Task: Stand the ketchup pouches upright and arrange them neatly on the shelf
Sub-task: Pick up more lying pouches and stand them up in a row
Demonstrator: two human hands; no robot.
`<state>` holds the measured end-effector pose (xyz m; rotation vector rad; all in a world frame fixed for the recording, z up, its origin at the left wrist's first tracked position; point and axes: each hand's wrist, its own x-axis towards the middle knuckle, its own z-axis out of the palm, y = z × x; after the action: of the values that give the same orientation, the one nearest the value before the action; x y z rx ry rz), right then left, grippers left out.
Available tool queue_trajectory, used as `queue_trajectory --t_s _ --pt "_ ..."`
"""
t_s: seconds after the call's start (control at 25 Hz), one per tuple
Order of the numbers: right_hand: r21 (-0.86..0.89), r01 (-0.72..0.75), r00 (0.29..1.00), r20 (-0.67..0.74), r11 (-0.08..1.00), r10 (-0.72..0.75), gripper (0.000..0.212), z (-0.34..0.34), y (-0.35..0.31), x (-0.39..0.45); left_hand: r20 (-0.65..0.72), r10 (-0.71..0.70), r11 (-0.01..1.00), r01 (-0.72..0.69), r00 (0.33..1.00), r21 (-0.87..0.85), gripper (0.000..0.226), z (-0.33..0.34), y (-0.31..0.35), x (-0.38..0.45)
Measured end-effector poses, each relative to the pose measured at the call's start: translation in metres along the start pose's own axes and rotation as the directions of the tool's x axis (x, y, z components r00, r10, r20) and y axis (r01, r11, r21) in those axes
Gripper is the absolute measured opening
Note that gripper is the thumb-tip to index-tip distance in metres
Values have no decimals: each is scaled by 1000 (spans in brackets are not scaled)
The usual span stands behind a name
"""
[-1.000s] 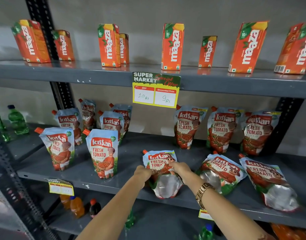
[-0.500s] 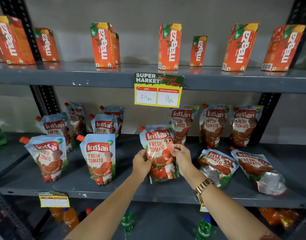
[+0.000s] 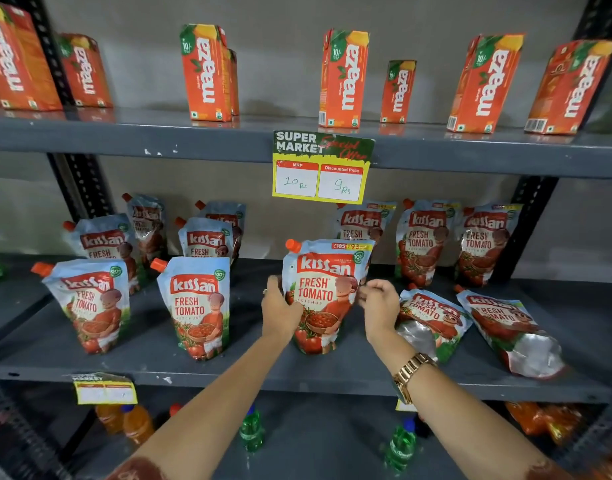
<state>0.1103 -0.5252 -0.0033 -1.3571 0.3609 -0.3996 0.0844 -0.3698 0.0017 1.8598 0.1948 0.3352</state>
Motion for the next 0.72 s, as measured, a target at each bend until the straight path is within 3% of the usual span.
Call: queue_trajectory --t_s 0.12,0.2,0.4,0.72 --pt "-5 117 983 -144 993 -117 22 -12 -10 7 -194 146 987 -129 970 94 41 0 4 -13" --pt "-72 164 958 -225 984 -176 24 -26 -14 15 -234 274 955 -236 933 179 33 3 5 -17" --pt "-187 176 919 -320 966 -230 25 -61 -19 31 -82 406 888 -371 910 271 23 25 21 -27" --pt "-424 -1 945 -295 906 -138 26 -120 -3 42 66 443 880 -447 894 161 18 98 40 -43"
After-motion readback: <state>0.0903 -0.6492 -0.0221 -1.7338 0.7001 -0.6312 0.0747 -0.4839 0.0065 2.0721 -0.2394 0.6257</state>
